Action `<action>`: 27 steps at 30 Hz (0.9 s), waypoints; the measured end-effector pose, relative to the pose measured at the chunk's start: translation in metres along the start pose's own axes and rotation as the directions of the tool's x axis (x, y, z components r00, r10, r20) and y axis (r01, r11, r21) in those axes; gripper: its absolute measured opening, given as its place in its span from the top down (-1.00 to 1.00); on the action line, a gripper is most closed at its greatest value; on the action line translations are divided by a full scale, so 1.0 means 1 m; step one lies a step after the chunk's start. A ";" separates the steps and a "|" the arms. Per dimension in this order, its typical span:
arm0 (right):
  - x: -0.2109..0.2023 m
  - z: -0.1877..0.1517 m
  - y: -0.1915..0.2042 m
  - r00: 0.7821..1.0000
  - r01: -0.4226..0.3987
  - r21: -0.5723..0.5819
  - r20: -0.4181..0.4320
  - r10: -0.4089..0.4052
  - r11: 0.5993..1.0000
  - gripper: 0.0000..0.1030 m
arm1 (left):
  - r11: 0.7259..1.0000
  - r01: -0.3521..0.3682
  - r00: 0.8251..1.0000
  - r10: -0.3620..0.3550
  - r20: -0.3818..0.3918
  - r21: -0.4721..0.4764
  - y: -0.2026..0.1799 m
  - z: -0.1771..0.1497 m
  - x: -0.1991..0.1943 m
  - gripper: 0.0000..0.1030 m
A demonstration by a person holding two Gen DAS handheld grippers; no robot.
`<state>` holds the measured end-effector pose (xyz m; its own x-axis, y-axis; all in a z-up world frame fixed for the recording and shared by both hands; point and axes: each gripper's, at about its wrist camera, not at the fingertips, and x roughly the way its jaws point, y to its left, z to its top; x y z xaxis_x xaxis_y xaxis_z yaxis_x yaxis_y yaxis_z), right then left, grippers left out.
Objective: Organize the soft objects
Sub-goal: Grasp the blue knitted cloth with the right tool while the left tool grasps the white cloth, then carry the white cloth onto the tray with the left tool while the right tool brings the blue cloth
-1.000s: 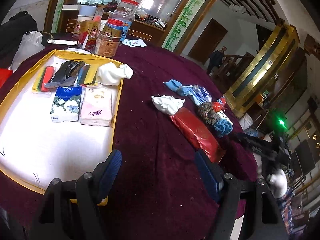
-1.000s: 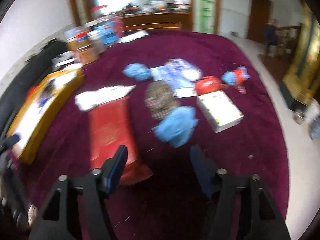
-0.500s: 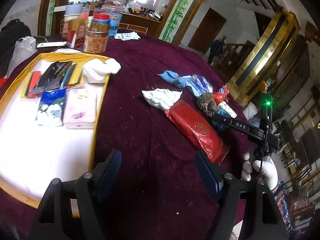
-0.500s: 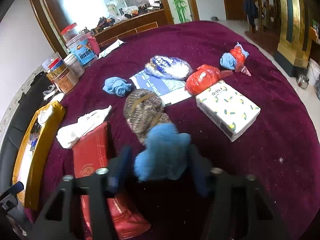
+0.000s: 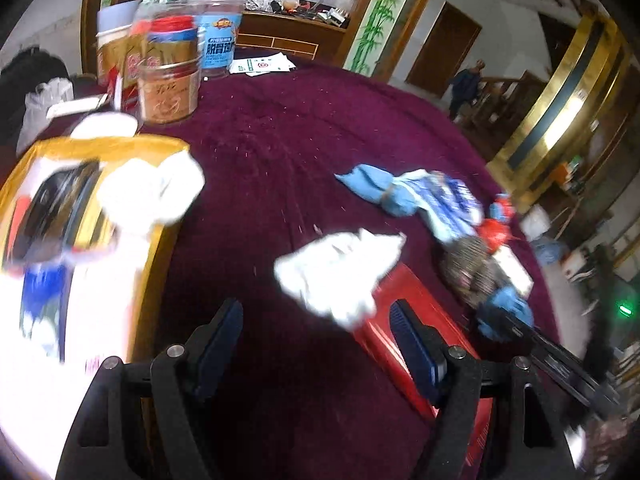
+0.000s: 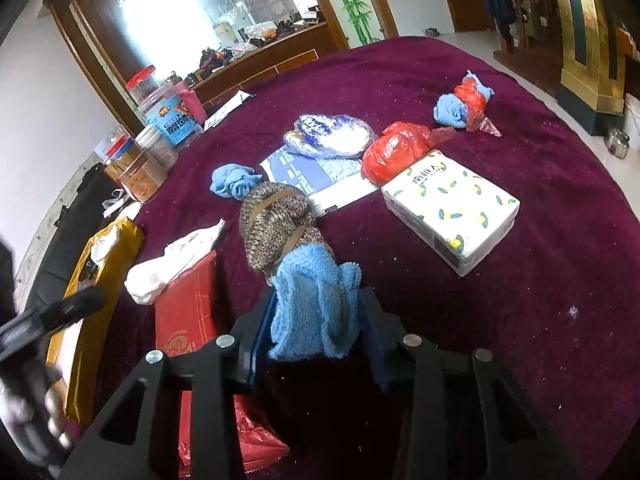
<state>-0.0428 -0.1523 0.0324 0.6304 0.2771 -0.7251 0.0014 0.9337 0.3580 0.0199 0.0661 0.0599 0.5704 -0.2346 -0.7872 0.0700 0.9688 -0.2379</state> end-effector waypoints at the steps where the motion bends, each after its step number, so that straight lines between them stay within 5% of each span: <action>1: 0.000 0.000 -0.001 1.000 -0.008 0.006 -0.003 0.008 1.000 0.21 | 1.000 -0.026 1.000 0.026 0.004 0.013 -0.002 0.004 0.006 -0.53; 8: 0.000 0.001 -0.009 0.999 -0.044 0.038 -0.013 0.044 0.998 0.20 | 0.992 -0.092 0.993 0.099 -0.071 0.089 -0.017 0.010 0.060 -0.54; 10: 0.001 0.001 -0.008 0.999 -0.047 0.043 -0.014 0.048 0.998 0.20 | 0.985 -0.102 0.993 0.109 -0.042 0.137 -0.024 0.009 0.060 -0.49; 11: 0.001 0.001 -0.008 0.999 -0.048 0.043 -0.014 0.048 0.998 0.20 | 0.984 -0.091 0.994 0.099 -0.050 0.153 -0.026 0.009 0.061 -0.36; 12: 0.001 0.001 -0.008 0.999 -0.047 0.043 -0.014 0.048 0.998 0.20 | 0.986 -0.071 0.996 0.079 -0.046 0.152 -0.026 0.009 0.059 0.07; 16: 0.001 0.001 -0.009 0.999 -0.048 0.045 -0.012 0.049 0.998 0.20 | 0.991 -0.030 0.999 0.035 -0.034 0.134 -0.020 0.012 0.045 0.71; 27: -0.005 0.002 -0.009 0.999 -0.042 0.047 0.023 0.040 0.998 0.23 | 0.989 0.146 0.987 -0.148 0.069 0.032 0.003 0.008 -0.024 0.71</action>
<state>-0.0443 -0.1624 0.0337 0.6474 0.3094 -0.6965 0.0120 0.9096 0.4152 0.0126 0.0752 0.0825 0.6086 -0.3689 -0.7025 0.1787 0.9263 -0.3317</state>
